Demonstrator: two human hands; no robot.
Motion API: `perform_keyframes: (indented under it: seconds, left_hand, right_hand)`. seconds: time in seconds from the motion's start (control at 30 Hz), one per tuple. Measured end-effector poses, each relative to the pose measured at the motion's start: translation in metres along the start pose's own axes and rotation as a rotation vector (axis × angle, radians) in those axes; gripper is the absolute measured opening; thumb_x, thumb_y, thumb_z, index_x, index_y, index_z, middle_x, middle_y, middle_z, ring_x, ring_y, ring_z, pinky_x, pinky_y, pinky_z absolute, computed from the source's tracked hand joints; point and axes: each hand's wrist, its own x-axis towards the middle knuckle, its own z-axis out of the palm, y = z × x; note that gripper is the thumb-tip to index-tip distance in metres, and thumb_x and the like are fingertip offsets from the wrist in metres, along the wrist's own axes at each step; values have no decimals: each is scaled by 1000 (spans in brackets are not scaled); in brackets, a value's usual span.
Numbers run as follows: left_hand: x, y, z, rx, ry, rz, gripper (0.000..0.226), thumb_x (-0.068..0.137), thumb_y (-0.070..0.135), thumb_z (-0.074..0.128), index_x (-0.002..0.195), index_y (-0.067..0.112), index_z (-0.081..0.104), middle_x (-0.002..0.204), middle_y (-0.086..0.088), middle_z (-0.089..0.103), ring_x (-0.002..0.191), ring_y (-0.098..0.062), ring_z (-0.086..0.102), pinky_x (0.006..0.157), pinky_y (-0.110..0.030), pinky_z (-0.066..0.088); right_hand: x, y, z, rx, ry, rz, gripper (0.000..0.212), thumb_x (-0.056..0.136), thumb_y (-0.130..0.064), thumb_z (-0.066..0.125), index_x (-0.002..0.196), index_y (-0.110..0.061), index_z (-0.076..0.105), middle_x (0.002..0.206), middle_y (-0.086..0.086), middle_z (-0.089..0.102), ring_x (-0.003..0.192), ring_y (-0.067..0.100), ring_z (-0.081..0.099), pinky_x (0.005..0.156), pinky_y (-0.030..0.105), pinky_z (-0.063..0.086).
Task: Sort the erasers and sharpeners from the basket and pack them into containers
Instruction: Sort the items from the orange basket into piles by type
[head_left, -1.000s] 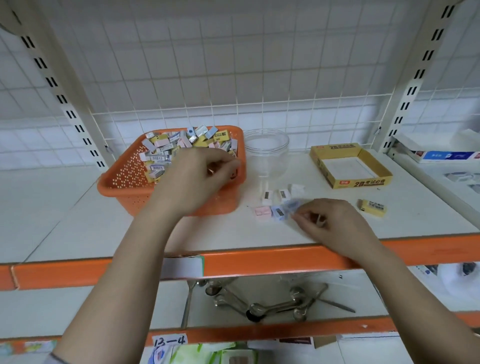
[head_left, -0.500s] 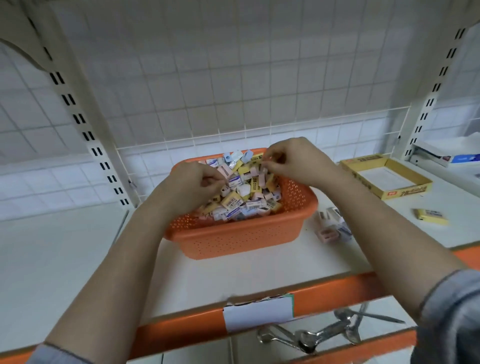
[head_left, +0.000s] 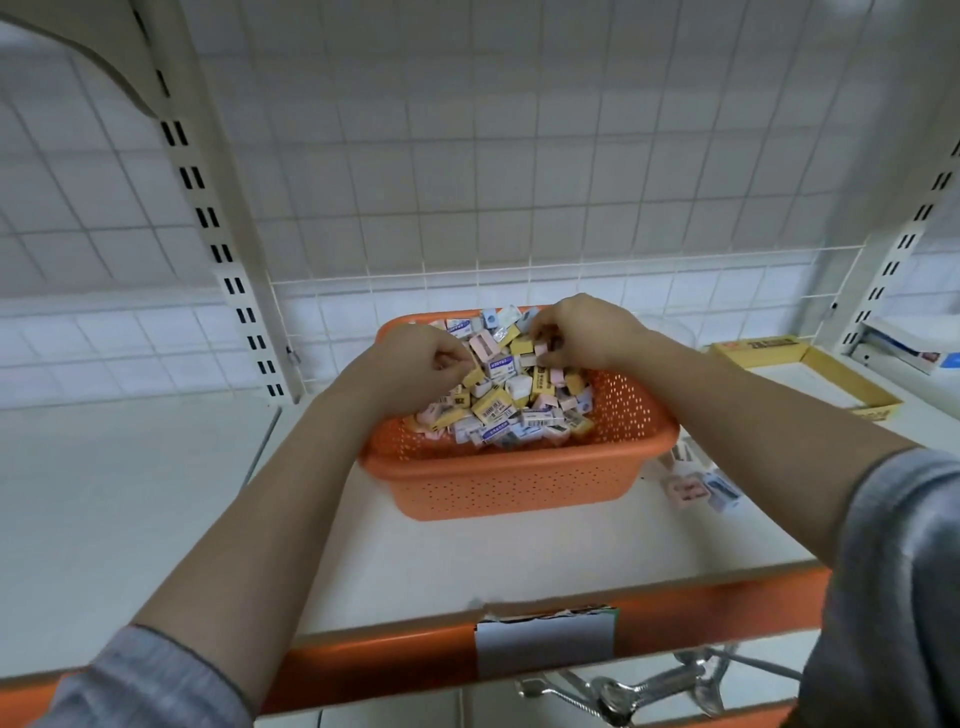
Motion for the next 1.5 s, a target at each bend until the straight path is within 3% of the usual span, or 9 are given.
perform_keyframes:
  seconds: [0.17,0.3,0.47,0.57,0.8,0.97,1.1,1.27,1.5]
  left_hand:
    - [20,-2,-1,40,41,-33,23,90,25,58,110,17,68,104,-1,68,94,-14,61,87,-36,51]
    - [42,0,-3,53,101,-61,25,91,24,56,112,15,67,107,-1,67,91,-12,61,82,-31,51]
    - [74,2,2,118,114,-64,35,92,29,55,124,14,60,123,-2,62,106,-16,58,80,-26,42]
    - [88,3,8,153,84,-66,41,90,35,59,126,17,57,125,-2,60,107,-17,57,84,-31,46]
    - [104,7,15,214,64,-128,32,82,33,67,112,21,66,101,2,68,89,-15,62,72,-30,51]
    - [109,6,18,275,46,-128,20,82,23,68,97,10,71,99,-8,70,83,-22,63,68,-33,52]
    - [110,7,21,329,57,-115,7,82,22,67,81,16,68,95,-12,71,78,-23,63,66,-32,51]
    - [110,8,21,400,58,-80,38,87,22,63,124,20,60,116,-4,64,100,-24,61,65,-31,45]
    - [105,13,19,467,69,-29,21,85,21,62,105,19,68,106,-7,65,84,-24,62,57,-28,42]
  right_hand:
    - [-5,-1,2,-116,55,-12,44,84,-38,64,127,-29,57,110,-3,65,101,19,59,72,29,46]
    - [-11,-2,-4,-82,145,10,31,88,-36,55,116,-28,63,94,-2,67,84,17,57,63,26,40]
    - [-37,-4,-19,359,317,130,19,86,-27,59,98,-18,71,82,-1,68,78,13,60,67,26,47]
    - [-58,-11,-21,596,437,194,11,86,-19,59,84,-22,69,74,-1,68,64,5,57,62,12,42]
    - [-99,-18,-16,985,590,323,26,88,-16,58,71,-32,68,63,-17,66,61,-2,54,55,7,40]
    - [-109,-20,-10,1038,615,358,21,89,-21,60,73,-32,68,63,-24,65,68,-9,59,61,4,42]
    - [-111,-24,-10,1039,637,367,23,88,-17,61,72,-32,68,58,-18,63,63,-7,56,61,5,42]
    - [-115,-28,-13,1045,649,366,23,89,-18,61,73,-33,68,67,-15,65,71,0,60,65,8,44]
    - [-123,-35,-15,1060,651,397,23,88,-17,60,72,-32,68,70,-8,67,74,7,60,65,14,45]
